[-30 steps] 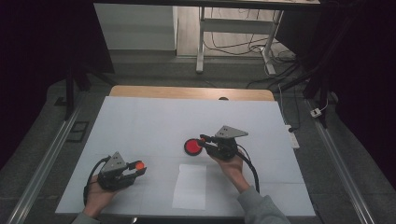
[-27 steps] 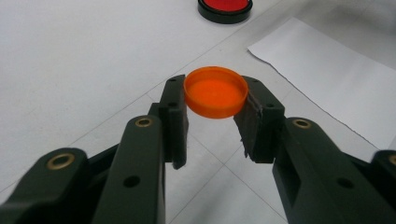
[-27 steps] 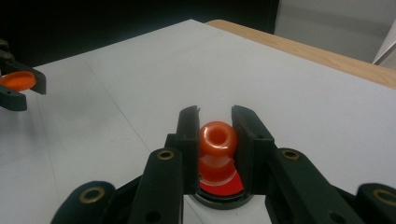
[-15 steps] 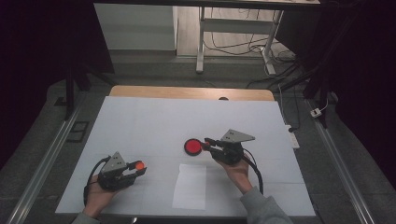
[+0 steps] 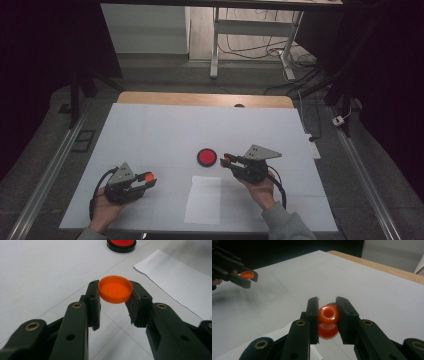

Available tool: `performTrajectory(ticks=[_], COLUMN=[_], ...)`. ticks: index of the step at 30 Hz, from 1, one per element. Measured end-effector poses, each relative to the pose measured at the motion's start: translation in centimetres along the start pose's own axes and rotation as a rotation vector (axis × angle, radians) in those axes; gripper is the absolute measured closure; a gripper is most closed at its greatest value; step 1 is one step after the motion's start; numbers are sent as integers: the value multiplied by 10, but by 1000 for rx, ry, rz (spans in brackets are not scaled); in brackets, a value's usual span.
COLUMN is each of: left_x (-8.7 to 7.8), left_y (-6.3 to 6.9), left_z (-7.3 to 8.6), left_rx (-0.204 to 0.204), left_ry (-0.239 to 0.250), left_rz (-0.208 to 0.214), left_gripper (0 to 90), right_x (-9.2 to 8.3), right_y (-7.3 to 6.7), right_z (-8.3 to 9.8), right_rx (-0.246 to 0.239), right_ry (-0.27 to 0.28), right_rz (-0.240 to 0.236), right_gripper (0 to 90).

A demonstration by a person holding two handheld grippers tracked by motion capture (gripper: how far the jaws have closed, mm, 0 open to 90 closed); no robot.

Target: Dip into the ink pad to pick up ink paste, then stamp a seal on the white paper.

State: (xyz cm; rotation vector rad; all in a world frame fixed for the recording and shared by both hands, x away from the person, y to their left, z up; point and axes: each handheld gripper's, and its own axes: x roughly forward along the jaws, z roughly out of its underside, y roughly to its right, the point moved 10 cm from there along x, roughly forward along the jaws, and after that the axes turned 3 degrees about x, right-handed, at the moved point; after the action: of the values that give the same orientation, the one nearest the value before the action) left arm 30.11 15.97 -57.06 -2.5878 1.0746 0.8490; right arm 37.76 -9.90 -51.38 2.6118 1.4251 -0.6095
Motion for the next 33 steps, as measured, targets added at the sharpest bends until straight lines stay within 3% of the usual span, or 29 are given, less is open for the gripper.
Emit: performTrajectory(ticks=[33], left_x=[0], left_y=[0], left_z=[0], left_rx=[4], left_ry=[-2], left_rz=[-4], left_gripper=[647], right_x=[3], right_y=[-33], right_z=[9], right_rx=[-36], right_ry=[-46], right_rz=[-86], right_gripper=[717])
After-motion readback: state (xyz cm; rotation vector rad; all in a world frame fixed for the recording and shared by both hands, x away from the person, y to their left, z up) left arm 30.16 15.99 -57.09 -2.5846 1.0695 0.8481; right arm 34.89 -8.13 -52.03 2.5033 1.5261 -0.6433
